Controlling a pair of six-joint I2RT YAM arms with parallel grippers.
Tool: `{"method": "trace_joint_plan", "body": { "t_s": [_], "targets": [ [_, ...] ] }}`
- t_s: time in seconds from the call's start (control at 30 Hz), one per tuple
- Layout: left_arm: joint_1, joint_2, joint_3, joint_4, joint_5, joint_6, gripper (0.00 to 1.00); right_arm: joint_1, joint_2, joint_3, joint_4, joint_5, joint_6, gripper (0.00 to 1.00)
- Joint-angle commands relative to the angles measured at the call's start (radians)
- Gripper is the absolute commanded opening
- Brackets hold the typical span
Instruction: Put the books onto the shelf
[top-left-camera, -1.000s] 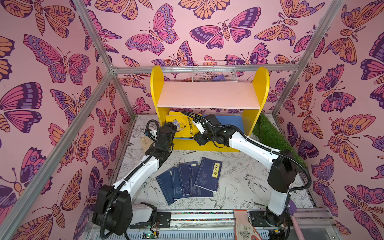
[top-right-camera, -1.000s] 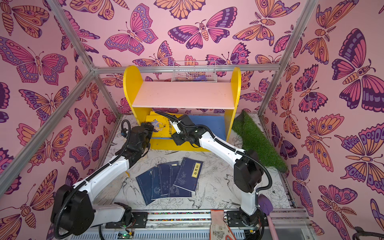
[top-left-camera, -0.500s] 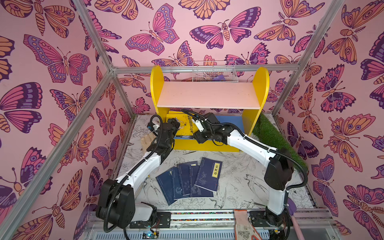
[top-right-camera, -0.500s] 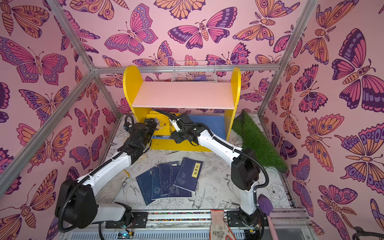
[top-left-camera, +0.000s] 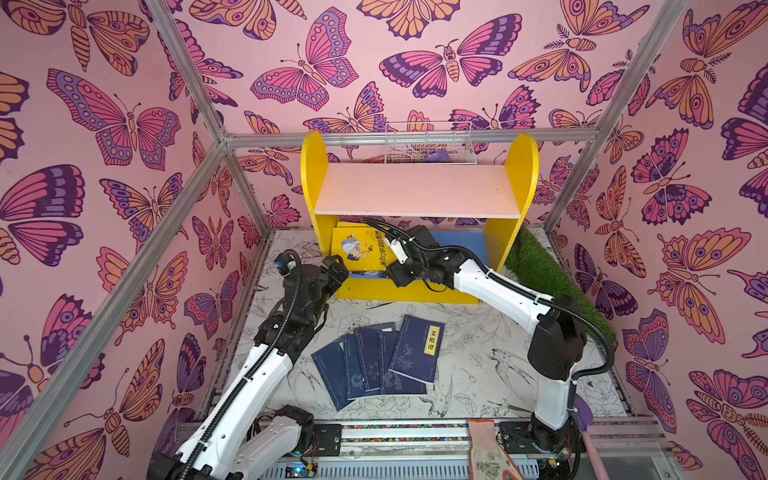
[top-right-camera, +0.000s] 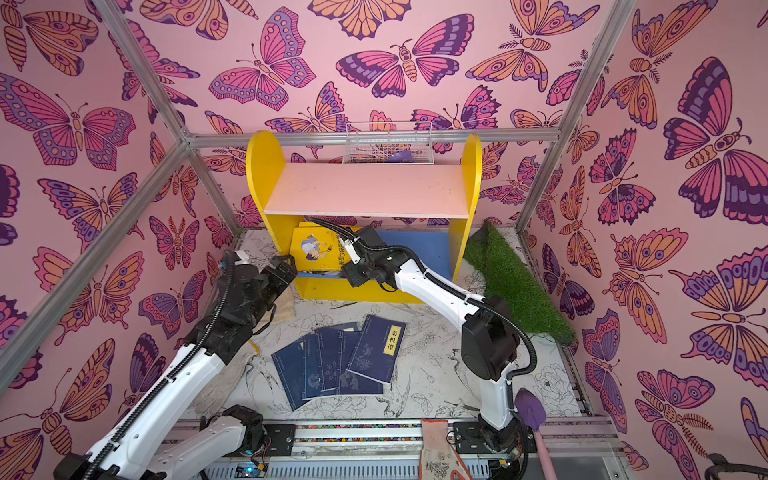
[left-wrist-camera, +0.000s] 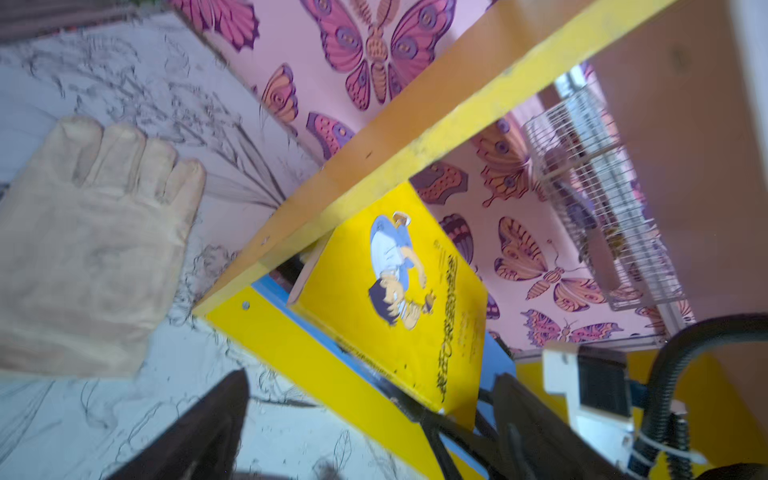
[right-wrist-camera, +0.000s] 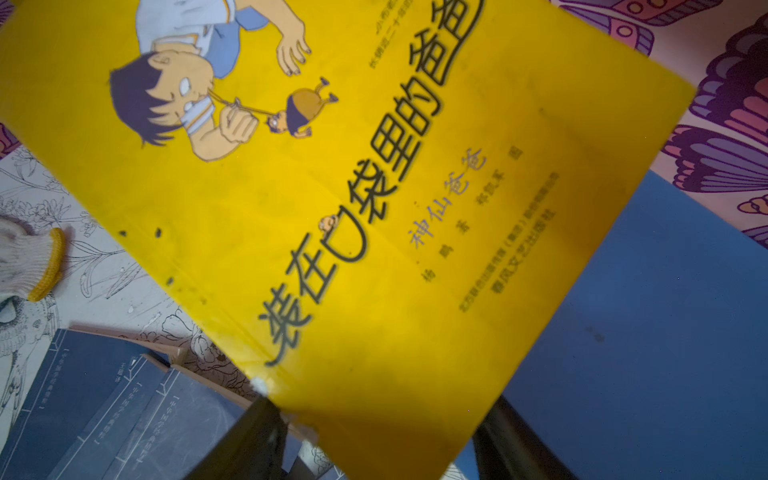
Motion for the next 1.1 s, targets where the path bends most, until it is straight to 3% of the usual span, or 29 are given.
{"method": "trace_joint_plan", "body": {
  "t_s": [0.0,0.1,0.2,0.67,1.07],
  "targets": [
    [0.005,0.011,-0.051,-0.129,0.07,0.031,0.59,0.004,0.002,0.037,0.047,-0.038,0.001,0.67],
    [0.005,0.031,-0.07,-0.117,0.073,0.013,0.2,0.004,-0.007,0.034,0.047,-0.036,-0.002,0.67],
    [0.005,0.071,-0.048,-0.091,0.075,0.031,0.01,0.004,-0.019,0.023,0.049,-0.028,-0.006,0.67],
    [0.03,0.363,0.142,0.011,0.079,0.06,0.0,0.004,-0.065,-0.026,0.068,-0.03,0.009,0.67],
    [0.046,0.445,0.234,0.006,0.064,0.089,0.0,0.001,-0.055,-0.022,0.075,-0.041,0.001,0.68]
  ]
}}
